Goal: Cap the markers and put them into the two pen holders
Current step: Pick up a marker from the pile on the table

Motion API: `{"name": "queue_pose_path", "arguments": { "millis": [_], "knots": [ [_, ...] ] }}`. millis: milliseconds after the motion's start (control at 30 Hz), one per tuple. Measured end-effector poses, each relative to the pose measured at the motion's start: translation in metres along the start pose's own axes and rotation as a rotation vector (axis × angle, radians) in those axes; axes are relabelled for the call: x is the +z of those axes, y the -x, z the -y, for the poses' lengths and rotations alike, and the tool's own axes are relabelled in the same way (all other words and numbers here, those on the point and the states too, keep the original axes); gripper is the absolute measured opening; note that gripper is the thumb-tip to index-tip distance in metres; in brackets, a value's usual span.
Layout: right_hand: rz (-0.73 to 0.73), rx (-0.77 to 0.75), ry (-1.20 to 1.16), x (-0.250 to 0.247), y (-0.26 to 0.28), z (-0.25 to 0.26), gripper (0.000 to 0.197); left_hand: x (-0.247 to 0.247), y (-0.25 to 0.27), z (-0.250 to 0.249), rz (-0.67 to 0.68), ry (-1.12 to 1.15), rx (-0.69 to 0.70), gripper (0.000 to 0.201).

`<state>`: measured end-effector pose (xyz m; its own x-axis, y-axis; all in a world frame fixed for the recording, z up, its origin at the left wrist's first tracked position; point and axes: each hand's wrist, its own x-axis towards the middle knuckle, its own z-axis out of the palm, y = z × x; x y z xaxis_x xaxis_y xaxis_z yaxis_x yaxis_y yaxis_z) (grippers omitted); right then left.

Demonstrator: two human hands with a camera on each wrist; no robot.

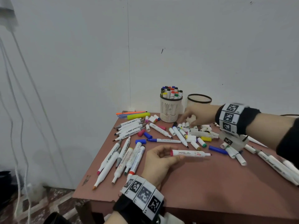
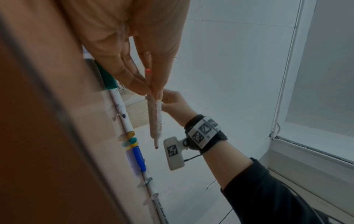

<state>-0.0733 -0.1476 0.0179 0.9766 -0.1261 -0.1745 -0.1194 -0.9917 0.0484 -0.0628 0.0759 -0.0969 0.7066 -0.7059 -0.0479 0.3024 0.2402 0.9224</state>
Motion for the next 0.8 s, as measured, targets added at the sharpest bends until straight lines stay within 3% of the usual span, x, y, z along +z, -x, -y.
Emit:
{"name": "queue_pose_path", "arguments": {
  "millis": [233,433,567,800],
  "knots": [
    [0.224,-0.137,0.264,0.022,-0.015,0.018,0.044,0.001,0.001,-0.005,0.011,0.07,-0.038,0.027],
    [0.09,-0.047,0.175,0.013,-0.04,0.032,0.053,0.001,0.002,-0.007,0.023,0.102,-0.05,0.026],
    [0.088,-0.011,0.168,0.014,-0.056,0.041,0.052,0.001,0.002,-0.007,0.027,0.122,-0.055,0.026],
    [0.116,-0.068,0.173,0.017,-0.079,0.049,0.032,0.001,0.0,-0.005,0.049,0.119,-0.068,0.027]
  ]
}}
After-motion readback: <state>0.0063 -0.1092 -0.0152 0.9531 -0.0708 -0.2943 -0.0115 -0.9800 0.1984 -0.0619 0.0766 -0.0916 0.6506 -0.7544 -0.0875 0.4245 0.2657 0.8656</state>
